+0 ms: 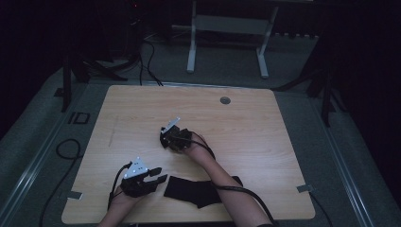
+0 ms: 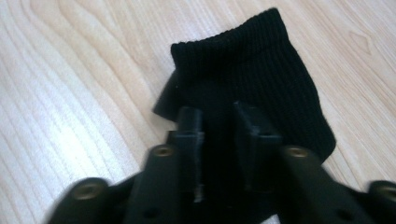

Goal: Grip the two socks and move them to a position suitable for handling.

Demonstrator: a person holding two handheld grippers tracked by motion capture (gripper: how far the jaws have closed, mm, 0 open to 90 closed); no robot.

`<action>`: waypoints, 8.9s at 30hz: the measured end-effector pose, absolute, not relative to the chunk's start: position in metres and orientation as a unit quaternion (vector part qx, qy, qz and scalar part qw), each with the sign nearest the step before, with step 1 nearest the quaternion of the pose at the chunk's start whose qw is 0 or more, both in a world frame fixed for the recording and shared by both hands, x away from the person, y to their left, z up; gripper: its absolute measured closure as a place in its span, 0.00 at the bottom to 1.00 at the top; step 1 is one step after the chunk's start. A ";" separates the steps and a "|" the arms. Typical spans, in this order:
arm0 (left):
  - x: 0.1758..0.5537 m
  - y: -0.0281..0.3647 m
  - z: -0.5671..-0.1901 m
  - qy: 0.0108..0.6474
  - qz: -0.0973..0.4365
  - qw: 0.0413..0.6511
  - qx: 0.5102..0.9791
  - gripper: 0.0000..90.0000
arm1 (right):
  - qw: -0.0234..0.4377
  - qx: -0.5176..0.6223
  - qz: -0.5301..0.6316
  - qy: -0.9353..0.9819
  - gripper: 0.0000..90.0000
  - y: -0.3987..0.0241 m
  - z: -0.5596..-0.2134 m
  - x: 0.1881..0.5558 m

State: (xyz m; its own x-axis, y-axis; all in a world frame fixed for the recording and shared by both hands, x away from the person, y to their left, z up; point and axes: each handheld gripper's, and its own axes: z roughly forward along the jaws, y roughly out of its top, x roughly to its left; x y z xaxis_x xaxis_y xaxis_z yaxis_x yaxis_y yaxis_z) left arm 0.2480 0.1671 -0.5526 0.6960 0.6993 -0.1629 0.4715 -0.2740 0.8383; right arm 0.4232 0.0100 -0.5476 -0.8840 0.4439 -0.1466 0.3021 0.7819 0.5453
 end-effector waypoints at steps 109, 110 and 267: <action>0.285 0.114 -0.527 0.337 0.203 0.434 0.811 0.90 | 0.115 0.262 0.512 0.810 0.97 -0.163 -0.441 0.354; 0.286 0.114 -0.528 0.337 0.198 0.436 0.810 0.90 | 0.119 0.257 0.515 0.809 0.97 -0.158 -0.434 0.353; 0.307 0.084 -0.474 0.436 0.185 0.546 0.691 0.93 | 0.164 0.349 0.436 0.813 0.98 -0.174 -0.495 0.343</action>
